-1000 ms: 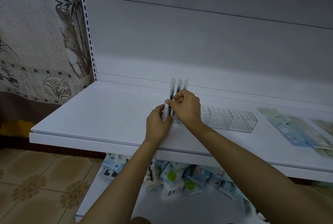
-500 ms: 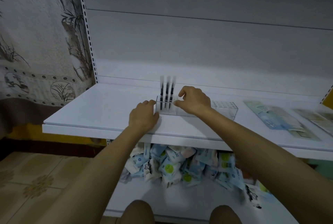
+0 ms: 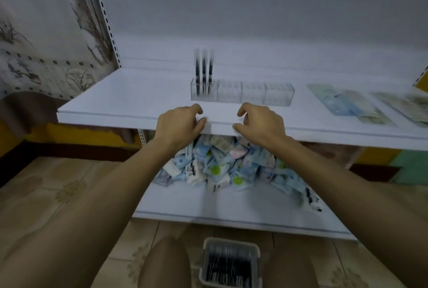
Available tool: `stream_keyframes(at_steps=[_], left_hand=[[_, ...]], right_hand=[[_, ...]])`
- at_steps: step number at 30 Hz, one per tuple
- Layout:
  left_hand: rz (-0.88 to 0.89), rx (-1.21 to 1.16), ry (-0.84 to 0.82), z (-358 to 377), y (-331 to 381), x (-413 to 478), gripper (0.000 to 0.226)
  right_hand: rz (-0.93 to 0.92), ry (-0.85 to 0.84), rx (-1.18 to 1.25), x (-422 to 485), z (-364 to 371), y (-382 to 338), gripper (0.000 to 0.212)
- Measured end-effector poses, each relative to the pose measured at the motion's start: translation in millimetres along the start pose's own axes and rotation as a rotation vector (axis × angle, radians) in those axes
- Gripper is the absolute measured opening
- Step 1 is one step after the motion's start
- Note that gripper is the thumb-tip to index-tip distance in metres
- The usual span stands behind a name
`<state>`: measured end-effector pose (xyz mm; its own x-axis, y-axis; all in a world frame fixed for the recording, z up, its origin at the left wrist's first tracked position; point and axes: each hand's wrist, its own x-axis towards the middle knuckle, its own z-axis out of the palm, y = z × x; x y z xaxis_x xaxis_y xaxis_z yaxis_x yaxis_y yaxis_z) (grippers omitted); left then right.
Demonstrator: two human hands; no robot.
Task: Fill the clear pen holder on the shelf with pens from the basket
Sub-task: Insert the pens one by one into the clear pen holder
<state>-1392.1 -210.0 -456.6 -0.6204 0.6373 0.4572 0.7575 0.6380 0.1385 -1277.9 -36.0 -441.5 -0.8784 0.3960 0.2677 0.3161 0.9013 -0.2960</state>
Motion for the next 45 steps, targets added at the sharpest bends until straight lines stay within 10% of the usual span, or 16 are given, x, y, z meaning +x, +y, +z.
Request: stream_keyframes(at_steps=[24,45], left_hand=[[-0.139,-0.212,-1.003,323,25,-265,0.028],[-0.477,-0.274,-1.122,524,9,-318,0.019]], right_hand=[[0.532,-0.824,0.13,-246,358,131,0.028],[0.723,-0.857,0.235,-255,539,183,0.044]])
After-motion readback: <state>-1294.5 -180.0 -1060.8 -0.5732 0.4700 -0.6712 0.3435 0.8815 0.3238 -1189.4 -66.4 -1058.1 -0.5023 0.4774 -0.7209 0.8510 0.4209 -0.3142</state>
